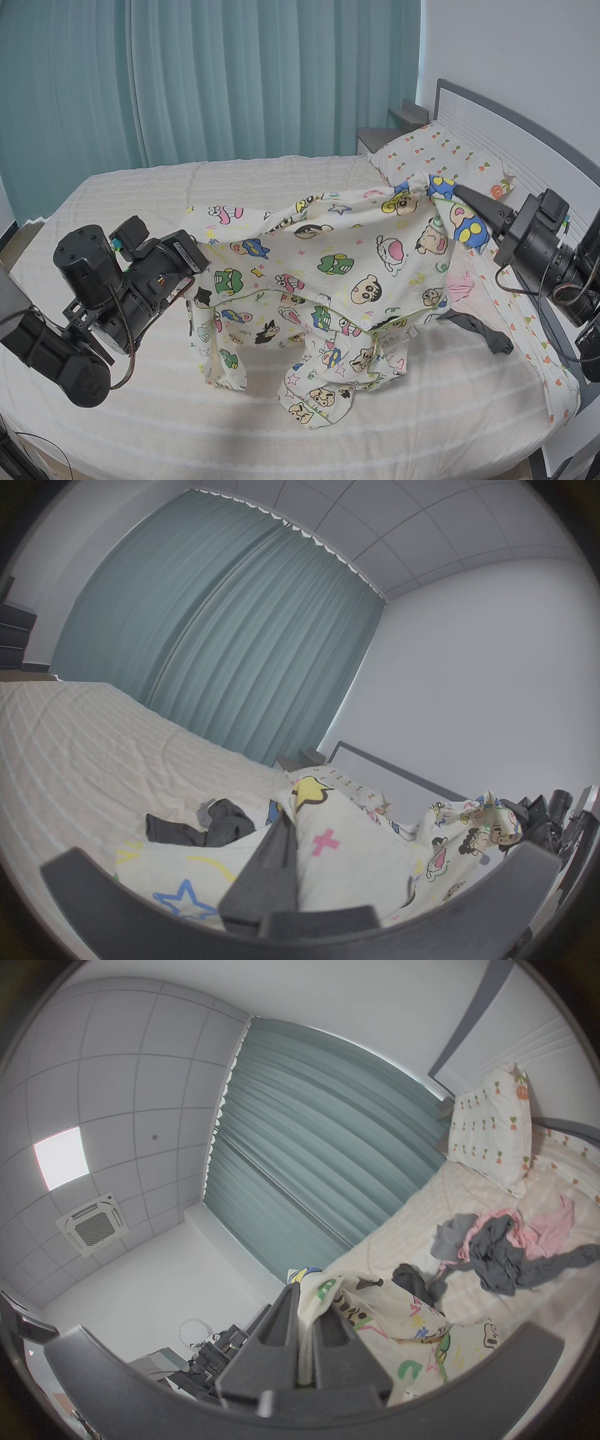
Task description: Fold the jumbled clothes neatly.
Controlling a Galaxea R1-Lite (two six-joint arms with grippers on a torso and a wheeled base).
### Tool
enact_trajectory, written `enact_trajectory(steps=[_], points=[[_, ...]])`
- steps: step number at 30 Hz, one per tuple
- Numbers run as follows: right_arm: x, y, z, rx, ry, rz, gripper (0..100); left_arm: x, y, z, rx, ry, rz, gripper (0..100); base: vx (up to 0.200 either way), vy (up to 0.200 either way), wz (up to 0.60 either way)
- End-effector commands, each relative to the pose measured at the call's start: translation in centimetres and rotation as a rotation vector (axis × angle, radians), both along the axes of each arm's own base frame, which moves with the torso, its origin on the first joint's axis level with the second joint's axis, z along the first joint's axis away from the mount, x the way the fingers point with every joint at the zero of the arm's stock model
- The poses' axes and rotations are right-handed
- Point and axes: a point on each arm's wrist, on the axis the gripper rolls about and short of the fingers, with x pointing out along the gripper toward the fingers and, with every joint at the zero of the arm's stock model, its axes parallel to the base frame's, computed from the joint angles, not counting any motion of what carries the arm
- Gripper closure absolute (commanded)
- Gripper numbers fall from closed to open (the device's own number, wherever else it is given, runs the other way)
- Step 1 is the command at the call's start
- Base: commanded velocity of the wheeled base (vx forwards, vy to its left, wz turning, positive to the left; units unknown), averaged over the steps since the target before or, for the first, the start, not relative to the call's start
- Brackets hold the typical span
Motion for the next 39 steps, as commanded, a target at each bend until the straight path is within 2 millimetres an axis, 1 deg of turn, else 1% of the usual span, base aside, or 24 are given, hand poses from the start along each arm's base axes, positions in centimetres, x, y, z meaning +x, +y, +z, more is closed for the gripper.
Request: enact_trajectory(steps=[1,4,5,6,7,8,10,11,12,15,17,18,22,24,26,29,32,39], points=[[-1.6,-0.8,2.2,0.039,-0.086,-0.004,100,-2.0,0.1,2.5,-0.048,-0.076,0.019,100,0.0,0.0,0.0],[-3.1,-1.5,3.0,0.074,-0.109,0.005,100,-3.2,-0.1,2.8,-0.062,-0.08,0.024,100,0.0,0.0,0.0],[-3.3,-1.6,3.1,0.079,-0.11,0.007,100,-3.4,-0.1,2.8,-0.059,-0.078,0.021,100,0.0,0.0,0.0],[-3.9,-1.8,3.4,0.106,-0.109,0.02,100,-4.3,-0.1,2.4,-0.049,-0.064,0.005,100,0.0,0.0,0.0],[-3.9,-1.8,3.4,0.106,-0.109,0.02,100,-4.3,-0.1,2.4,-0.049,-0.064,0.005,100,0.0,0.0,0.0],[-4.4,-2.0,3.1,0.125,-0.085,0.035,100,-5.3,-0.6,1.8,-0.038,-0.039,-0.032,100,0.0,0.0,0.0],[-4.2,-2.0,2.9,0.123,-0.075,0.037,100,-5.6,-0.9,1.4,-0.032,-0.024,-0.045,100,0.0,0.0,0.0],[-3.7,-1.8,2.4,0.114,-0.052,0.035,100,-5.9,-1.1,0.6,-0.018,0.007,-0.057,100,0.0,0.0,0.0],[-3.3,-1.6,2.1,0.11,-0.033,0.036,100,-6.0,-1.2,0.4,-0.016,0.016,-0.062,100,0.0,0.0,0.0],[-1.9,-1.3,0.3,0.08,0.039,0.018,100,-6.1,-1.4,-0.6,-0.03,0.063,-0.077,100,0.0,0.0,0.0],[-1.6,-1.2,-0.4,0.066,0.067,0.015,100,-6.1,-1.4,-0.8,-0.04,0.078,-0.079,100,0.0,0.0,0.0],[-1.3,-1.3,-1.3,0.048,0.099,0.012,100,-6.2,-1.4,-1.0,-0.062,0.094,-0.084,100,0.0,0.0,0.0],[-1.0,-1.8,-2.2,0.009,0.152,0.001,100,-6.1,-1.4,-1.3,-0.099,0.124,-0.091,100,0.0,0.0,0.0],[-0.9,-2.1,-2.6,-0.021,0.2,-0.016,100,-5.8,-1.7,-2.0,-0.086,0.146,-0.092,100,0.0,0.0,0.0],[-1.3,-2.3,-2.5,-0.039,0.208,-0.022,100,-5.6,-1.8,-2.4,-0.073,0.159,-0.089,100,0.0,0.0,0.0],[-1.9,-2.5,-2.1,-0.038,0.193,-0.015,100,-5.9,-1.7,-2.7,-0.065,0.172,-0.089,100,0.0,0.0,0.0],[-2.1,-2.5,-2.0,-0.039,0.188,-0.011,100,-5.9,-1.6,-2.9,-0.062,0.179,-0.087,100,0.0,0.0,0.0],[-2.4,-2.5,-1.7,-0.043,0.17,-0.005,100,-6.0,-1.6,-3.1,-0.057,0.188,-0.086,100,-0.2,0.0,0.0]])
